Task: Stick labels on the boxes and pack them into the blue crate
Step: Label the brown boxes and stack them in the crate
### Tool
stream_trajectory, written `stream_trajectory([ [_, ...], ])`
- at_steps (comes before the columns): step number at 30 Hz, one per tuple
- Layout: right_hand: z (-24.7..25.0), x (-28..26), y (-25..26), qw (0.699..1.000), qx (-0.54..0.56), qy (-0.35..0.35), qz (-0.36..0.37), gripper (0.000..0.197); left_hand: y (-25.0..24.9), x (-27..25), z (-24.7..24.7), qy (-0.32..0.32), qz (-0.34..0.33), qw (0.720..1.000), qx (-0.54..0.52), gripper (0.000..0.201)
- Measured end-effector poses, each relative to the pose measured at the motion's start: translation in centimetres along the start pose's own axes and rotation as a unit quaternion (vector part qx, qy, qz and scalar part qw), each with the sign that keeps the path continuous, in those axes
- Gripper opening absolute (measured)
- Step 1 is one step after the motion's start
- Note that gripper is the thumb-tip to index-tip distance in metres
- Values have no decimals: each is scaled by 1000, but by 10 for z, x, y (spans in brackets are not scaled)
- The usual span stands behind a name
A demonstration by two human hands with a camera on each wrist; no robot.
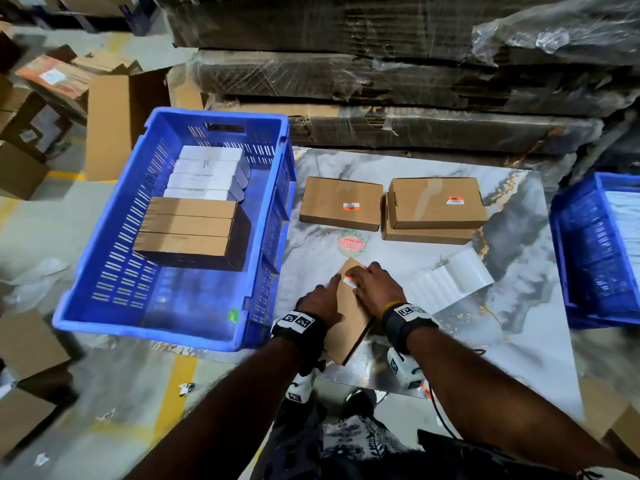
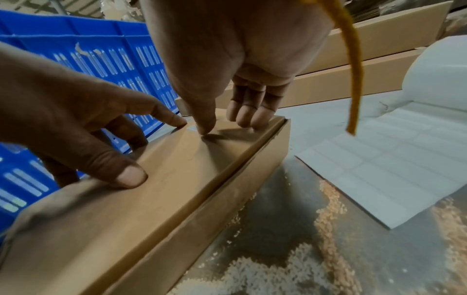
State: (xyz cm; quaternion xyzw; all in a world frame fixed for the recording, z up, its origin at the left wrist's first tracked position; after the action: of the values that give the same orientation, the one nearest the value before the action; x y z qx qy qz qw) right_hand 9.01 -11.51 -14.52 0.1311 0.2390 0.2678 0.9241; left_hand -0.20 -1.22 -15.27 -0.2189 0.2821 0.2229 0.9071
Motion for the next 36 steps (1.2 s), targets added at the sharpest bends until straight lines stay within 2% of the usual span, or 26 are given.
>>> stream_trajectory([
  [36, -1, -2, -2, 1000, 9, 1, 2, 35, -6, -3, 3, -1, 2, 1000, 20, 99],
])
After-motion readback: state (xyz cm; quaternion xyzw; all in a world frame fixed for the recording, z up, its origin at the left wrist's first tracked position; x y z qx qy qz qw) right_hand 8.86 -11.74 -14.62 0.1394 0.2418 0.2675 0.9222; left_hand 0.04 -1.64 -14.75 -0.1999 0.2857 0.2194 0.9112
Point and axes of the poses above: each hand's wrist, its own x-axis towards the middle knuckle, its own z-axis out of the back of the hand, y = z × x, the point moved 7 cm from there along x, towards the middle knuckle, and after that the axes turned 5 degrees about -y, right-handed, at the moved point
